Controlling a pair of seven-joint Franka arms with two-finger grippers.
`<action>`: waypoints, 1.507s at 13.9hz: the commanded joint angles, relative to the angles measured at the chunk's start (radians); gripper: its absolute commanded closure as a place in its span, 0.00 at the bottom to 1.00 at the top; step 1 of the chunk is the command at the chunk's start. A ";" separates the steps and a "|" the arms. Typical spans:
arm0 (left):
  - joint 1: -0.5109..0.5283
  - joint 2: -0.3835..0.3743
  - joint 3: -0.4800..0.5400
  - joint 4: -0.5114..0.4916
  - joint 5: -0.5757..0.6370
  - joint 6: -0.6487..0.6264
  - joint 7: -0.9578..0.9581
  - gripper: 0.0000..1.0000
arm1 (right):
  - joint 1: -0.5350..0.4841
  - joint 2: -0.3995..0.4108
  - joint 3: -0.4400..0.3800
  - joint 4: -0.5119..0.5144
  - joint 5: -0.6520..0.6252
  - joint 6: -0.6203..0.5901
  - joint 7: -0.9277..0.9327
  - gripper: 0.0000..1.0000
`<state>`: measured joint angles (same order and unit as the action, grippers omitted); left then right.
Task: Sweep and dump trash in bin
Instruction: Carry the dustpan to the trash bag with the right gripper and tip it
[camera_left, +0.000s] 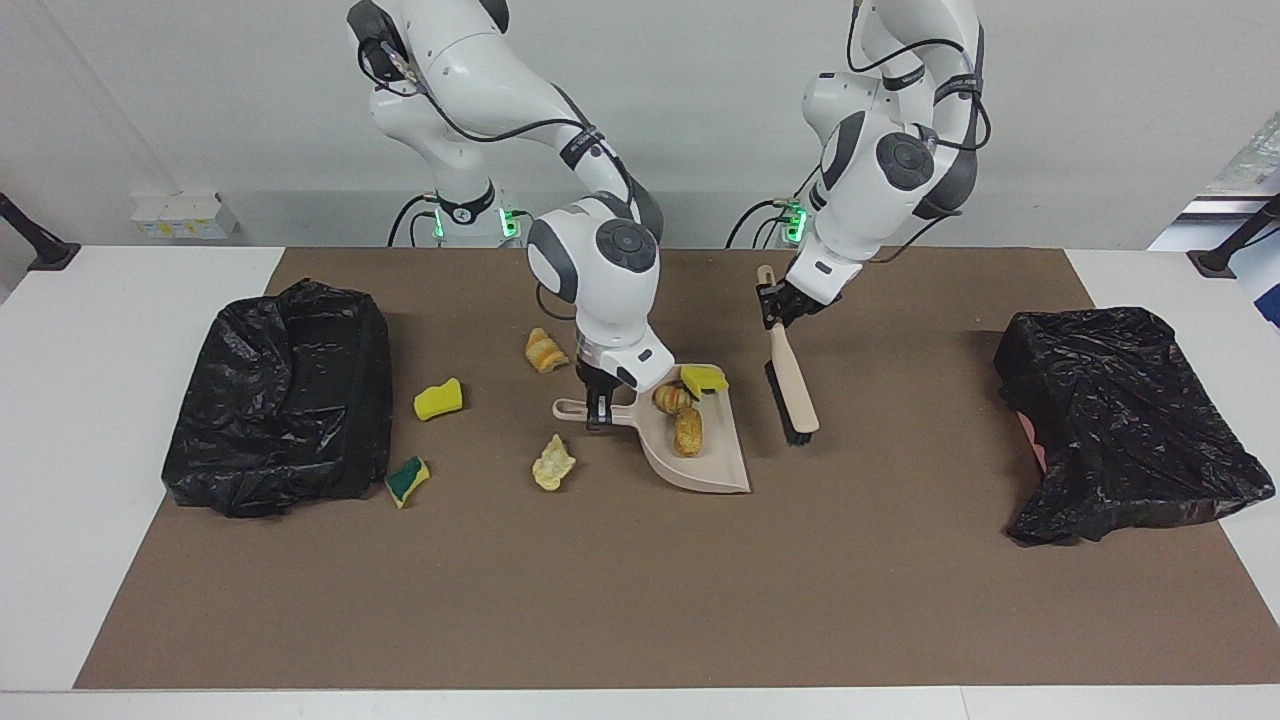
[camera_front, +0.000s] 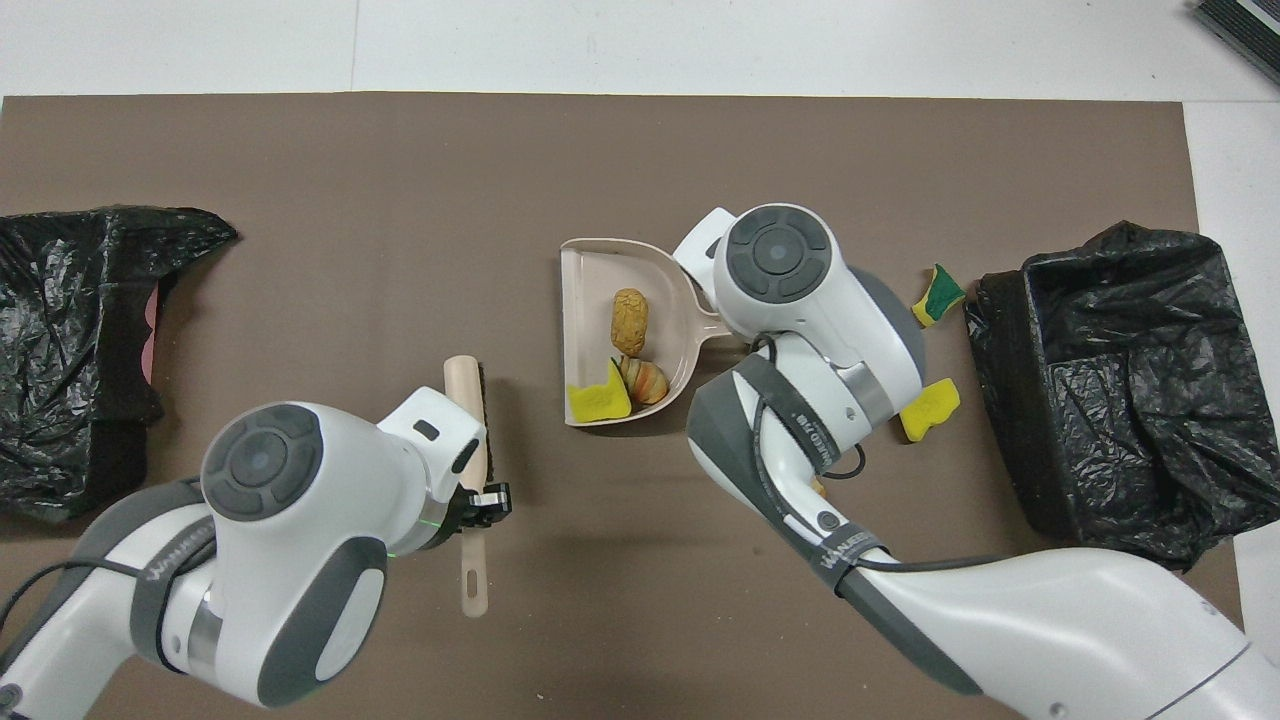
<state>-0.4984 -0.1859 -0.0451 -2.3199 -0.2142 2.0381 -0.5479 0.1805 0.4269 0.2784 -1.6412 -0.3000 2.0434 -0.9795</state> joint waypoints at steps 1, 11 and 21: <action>-0.057 -0.072 -0.066 -0.105 0.051 0.065 -0.130 1.00 | -0.084 -0.069 0.018 -0.015 0.082 -0.009 -0.135 1.00; -0.168 0.063 -0.147 -0.141 0.053 0.335 -0.374 0.00 | -0.516 -0.272 0.018 -0.017 0.229 -0.129 -0.607 1.00; 0.296 0.181 -0.147 0.185 0.102 0.086 0.196 0.00 | -0.831 -0.300 0.005 -0.032 0.017 -0.098 -0.964 1.00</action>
<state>-0.2448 -0.0716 -0.1790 -2.2407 -0.1381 2.1982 -0.3957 -0.6486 0.1566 0.2716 -1.6404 -0.2201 1.9267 -1.9357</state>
